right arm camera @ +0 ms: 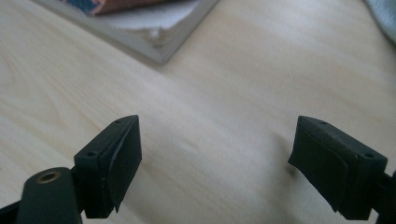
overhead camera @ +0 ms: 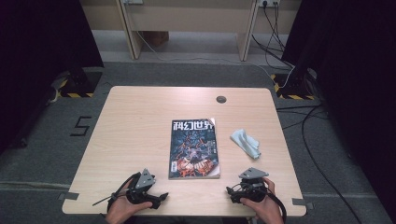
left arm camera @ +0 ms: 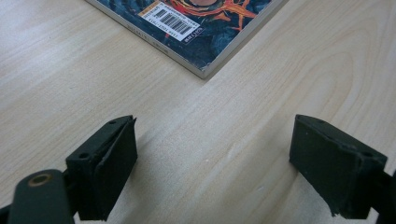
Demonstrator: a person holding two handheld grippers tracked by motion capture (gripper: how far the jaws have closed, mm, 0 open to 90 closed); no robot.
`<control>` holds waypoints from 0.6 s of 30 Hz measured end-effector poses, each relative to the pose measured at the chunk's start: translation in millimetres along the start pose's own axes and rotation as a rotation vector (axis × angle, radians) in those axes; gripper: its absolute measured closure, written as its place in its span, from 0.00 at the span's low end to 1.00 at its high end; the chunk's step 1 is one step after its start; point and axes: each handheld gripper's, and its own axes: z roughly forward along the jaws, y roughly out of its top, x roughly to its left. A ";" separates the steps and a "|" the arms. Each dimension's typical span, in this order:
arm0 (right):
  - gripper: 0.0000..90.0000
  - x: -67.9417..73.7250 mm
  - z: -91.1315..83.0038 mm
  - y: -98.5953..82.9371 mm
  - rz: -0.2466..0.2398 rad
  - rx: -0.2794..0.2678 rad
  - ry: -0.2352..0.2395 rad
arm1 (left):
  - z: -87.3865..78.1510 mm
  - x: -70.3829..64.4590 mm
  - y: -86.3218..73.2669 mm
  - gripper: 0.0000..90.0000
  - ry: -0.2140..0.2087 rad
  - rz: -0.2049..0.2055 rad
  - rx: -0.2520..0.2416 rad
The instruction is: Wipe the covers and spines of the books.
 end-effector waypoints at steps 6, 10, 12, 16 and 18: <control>0.18 1.7 -2.3 -7.2 -0.016 -0.019 -0.008 | 0.1 0.4 -0.9 0.15 -0.001 0.002 -0.007; 0.18 0.6 -2.8 -9.6 -0.024 -0.036 -0.005 | 0.1 0.4 -0.9 0.15 -0.001 0.002 -0.007; 0.17 0.6 -2.7 -9.8 -0.025 -0.038 -0.002 | -0.1 0.5 -0.7 0.15 -0.001 0.003 -0.002; 0.17 0.4 -2.6 -10.1 -0.027 -0.039 -0.003 | -0.1 0.5 -0.6 0.15 -0.001 0.002 -0.002; 0.17 0.3 -2.5 -10.1 -0.028 -0.040 -0.002 | -0.1 0.5 -0.6 0.15 -0.001 0.002 -0.002</control>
